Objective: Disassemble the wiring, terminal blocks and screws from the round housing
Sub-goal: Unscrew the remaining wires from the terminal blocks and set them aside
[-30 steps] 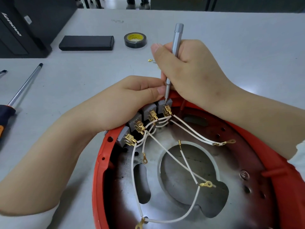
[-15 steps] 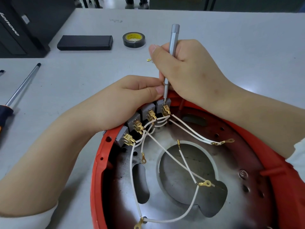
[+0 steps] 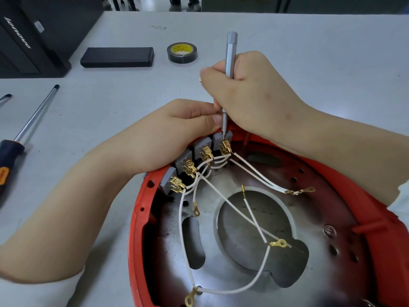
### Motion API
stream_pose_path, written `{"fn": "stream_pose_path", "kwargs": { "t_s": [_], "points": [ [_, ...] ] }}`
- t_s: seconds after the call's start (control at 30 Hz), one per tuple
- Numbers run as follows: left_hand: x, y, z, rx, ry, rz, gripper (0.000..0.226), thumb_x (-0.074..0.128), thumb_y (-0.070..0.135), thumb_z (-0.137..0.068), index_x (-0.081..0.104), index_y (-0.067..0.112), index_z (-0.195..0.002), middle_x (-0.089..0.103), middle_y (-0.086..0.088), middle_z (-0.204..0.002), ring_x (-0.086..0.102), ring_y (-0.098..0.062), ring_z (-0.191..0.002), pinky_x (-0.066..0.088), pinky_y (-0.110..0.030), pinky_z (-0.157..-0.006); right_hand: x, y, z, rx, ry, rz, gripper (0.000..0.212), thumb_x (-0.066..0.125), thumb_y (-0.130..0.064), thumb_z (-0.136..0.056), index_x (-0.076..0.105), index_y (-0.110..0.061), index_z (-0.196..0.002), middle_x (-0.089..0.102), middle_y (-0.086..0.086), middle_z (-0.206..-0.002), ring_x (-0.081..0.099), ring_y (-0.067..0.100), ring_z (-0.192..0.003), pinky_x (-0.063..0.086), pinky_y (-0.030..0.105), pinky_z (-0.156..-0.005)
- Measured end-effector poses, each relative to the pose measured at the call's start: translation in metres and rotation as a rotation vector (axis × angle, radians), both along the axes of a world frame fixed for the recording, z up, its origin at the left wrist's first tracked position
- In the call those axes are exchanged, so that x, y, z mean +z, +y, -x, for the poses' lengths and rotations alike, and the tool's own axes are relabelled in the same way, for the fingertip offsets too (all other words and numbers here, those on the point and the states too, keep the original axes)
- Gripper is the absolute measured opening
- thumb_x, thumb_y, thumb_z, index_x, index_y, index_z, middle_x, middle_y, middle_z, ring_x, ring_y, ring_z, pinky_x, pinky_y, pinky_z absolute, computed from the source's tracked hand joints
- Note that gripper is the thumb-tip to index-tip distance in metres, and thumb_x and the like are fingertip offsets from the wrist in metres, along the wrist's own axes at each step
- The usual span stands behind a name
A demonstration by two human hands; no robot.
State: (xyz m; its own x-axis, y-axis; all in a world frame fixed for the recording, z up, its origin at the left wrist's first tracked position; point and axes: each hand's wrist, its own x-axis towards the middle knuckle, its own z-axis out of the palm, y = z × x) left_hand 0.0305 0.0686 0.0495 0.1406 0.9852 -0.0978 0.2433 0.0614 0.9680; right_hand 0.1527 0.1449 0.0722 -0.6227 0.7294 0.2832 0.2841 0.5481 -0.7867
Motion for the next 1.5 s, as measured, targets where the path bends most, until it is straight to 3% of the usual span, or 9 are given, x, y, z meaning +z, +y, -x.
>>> {"fn": "stream_pose_path", "kwargs": {
  "t_s": [0.2, 0.37, 0.47, 0.67, 0.83, 0.97, 1.13, 1.33, 1.5],
  "points": [
    [0.0002, 0.0000, 0.0002, 0.013, 0.032, -0.032, 0.024, 0.047, 0.014, -0.096, 0.069, 0.013, -0.106, 0.074, 0.001, -0.103, 0.070, -0.010, -0.097, 0.051, -0.013, -0.083, 0.0019, -0.0001, -0.0003, 0.023, -0.026, 0.001, 0.043, 0.049, -0.011, -0.094, 0.039, -0.006, -0.053, 0.035, 0.012, -0.052, 0.033, 0.015, -0.047, 0.029, 0.023, -0.044],
    [0.0007, 0.0010, -0.0005, 0.000, 0.034, -0.035, 0.028, 0.045, 0.014, -0.097, 0.066, 0.010, -0.115, 0.073, 0.000, -0.110, 0.067, -0.009, -0.105, 0.047, -0.020, -0.098, -0.0035, -0.0010, -0.0054, -0.021, 0.036, -0.036, 0.045, 0.049, -0.015, -0.097, 0.044, -0.004, -0.054, 0.041, 0.004, -0.047, 0.038, 0.009, -0.045, 0.031, 0.016, -0.045],
    [0.0009, 0.0007, -0.0008, -0.003, 0.027, -0.017, 0.030, 0.044, 0.014, -0.098, 0.064, 0.007, -0.119, 0.072, -0.004, -0.112, 0.067, -0.014, -0.107, 0.046, -0.028, -0.101, -0.0040, 0.0012, -0.0054, -0.046, 0.042, -0.039, 0.045, 0.049, -0.016, -0.097, 0.047, 0.009, -0.059, 0.037, -0.003, -0.045, 0.037, 0.007, -0.045, 0.030, 0.015, -0.047],
    [0.0008, 0.0005, -0.0006, -0.006, 0.046, -0.032, 0.029, 0.043, 0.013, -0.098, 0.066, 0.008, -0.116, 0.072, -0.003, -0.111, 0.067, -0.013, -0.107, 0.047, -0.024, -0.099, -0.0014, -0.0005, -0.0050, -0.017, 0.030, -0.051, 0.044, 0.048, -0.015, -0.098, 0.049, 0.008, -0.061, 0.044, 0.020, -0.056, 0.037, 0.014, -0.050, 0.031, 0.023, -0.049],
    [0.0010, 0.0012, 0.0001, 0.001, 0.039, -0.035, 0.029, 0.045, 0.014, -0.097, 0.066, 0.009, -0.116, 0.072, -0.001, -0.111, 0.067, -0.012, -0.107, 0.045, -0.025, -0.101, -0.0005, 0.0000, -0.0050, -0.016, 0.020, -0.040, 0.043, 0.048, -0.013, -0.097, 0.050, 0.010, -0.061, 0.041, 0.015, -0.053, 0.036, 0.013, -0.049, 0.031, 0.026, -0.050],
    [0.0002, 0.0007, 0.0002, 0.004, 0.029, -0.020, 0.030, 0.044, 0.015, -0.098, 0.066, 0.007, -0.116, 0.073, -0.004, -0.109, 0.068, -0.015, -0.104, 0.048, -0.027, -0.097, -0.0014, 0.0020, -0.0050, -0.021, 0.034, -0.023, 0.044, 0.049, -0.014, -0.098, 0.052, 0.011, -0.061, 0.036, -0.002, -0.045, 0.037, 0.010, -0.047, 0.032, 0.017, -0.047],
    [0.0001, 0.0006, -0.0002, -0.004, 0.015, -0.022, 0.028, 0.044, 0.015, -0.097, 0.067, 0.010, -0.112, 0.074, 0.000, -0.107, 0.068, -0.012, -0.102, 0.050, -0.022, -0.094, -0.0004, 0.0001, -0.0040, -0.015, 0.010, -0.035, 0.043, 0.048, -0.015, -0.098, 0.050, 0.007, -0.060, 0.041, 0.013, -0.054, 0.037, 0.014, -0.050, 0.033, 0.025, -0.051],
    [0.0004, 0.0008, 0.0012, -0.003, 0.024, -0.025, 0.028, 0.045, 0.016, -0.097, 0.067, 0.011, -0.113, 0.074, 0.001, -0.107, 0.068, -0.011, -0.102, 0.048, -0.022, -0.096, -0.0024, 0.0019, -0.0039, -0.028, 0.031, -0.032, 0.043, 0.049, -0.015, -0.098, 0.053, 0.007, -0.061, 0.040, 0.001, -0.048, 0.039, 0.010, -0.048, 0.033, 0.017, -0.049],
    [0.0016, 0.0008, 0.0004, -0.007, 0.041, -0.043, 0.027, 0.045, 0.013, -0.097, 0.067, 0.013, -0.112, 0.073, 0.006, -0.107, 0.067, -0.005, -0.101, 0.048, -0.013, -0.090, -0.0021, -0.0005, -0.0026, -0.017, 0.008, -0.069, 0.042, 0.048, -0.015, -0.098, 0.046, -0.002, -0.058, 0.044, 0.020, -0.057, 0.036, 0.015, -0.048, 0.031, 0.020, -0.048]
  ]
}}
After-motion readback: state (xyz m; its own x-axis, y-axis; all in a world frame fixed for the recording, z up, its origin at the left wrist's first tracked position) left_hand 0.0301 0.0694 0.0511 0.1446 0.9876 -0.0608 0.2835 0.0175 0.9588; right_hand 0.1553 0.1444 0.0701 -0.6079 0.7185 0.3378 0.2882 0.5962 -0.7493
